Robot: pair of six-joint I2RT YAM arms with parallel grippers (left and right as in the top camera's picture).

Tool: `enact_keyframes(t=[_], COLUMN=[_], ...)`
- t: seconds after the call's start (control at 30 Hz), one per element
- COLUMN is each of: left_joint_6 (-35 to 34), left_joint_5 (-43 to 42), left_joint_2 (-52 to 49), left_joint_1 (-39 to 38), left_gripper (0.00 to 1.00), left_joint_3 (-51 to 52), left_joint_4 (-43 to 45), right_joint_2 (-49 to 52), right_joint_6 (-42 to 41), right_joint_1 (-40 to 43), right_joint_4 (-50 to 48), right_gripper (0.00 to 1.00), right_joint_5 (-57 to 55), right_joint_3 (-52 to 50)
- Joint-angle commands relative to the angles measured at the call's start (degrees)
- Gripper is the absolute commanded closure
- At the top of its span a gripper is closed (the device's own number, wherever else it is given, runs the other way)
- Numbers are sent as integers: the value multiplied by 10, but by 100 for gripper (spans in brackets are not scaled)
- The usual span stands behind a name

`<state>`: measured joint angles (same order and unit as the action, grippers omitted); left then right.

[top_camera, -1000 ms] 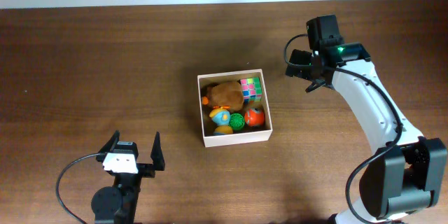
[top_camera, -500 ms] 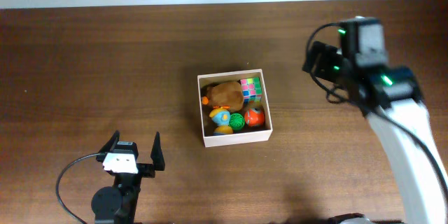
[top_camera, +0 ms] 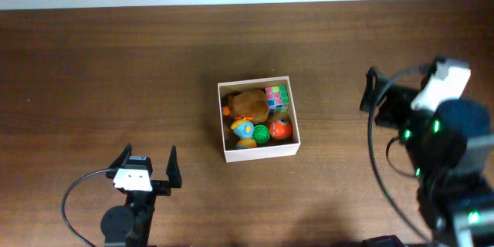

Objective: Pack container

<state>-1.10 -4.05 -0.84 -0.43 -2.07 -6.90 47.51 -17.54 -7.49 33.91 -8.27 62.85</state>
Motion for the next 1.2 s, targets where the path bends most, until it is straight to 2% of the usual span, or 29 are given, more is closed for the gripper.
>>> enact_keyframes(t=[0.0,0.4,0.7,0.9,1.17], left_joint_6=[9,9,9,9,9], left_joint_5=[4,4,4,4,4], left_joint_2=[5,5,5,5,5], left_joint_1=[-2,-2,-2,-2,-2], left_gripper=[1,1,1,1,1], left_joint_3=[3,3,3,3,3], left_joint_4=[0,0,0,0,0], right_joint_2=[-73,-322,-427,-474,-473], right_joint_6=[11,10,10,10,10], right_joint_1=[4,4,4,4,8], right_joint_4=[-60,-223,-319,-334,-330], right_gripper=[1,1,1,1,1], right_joint_5=[16,24,47,47,46], right_joint_3=[-107,-398,-547,-597,-601])
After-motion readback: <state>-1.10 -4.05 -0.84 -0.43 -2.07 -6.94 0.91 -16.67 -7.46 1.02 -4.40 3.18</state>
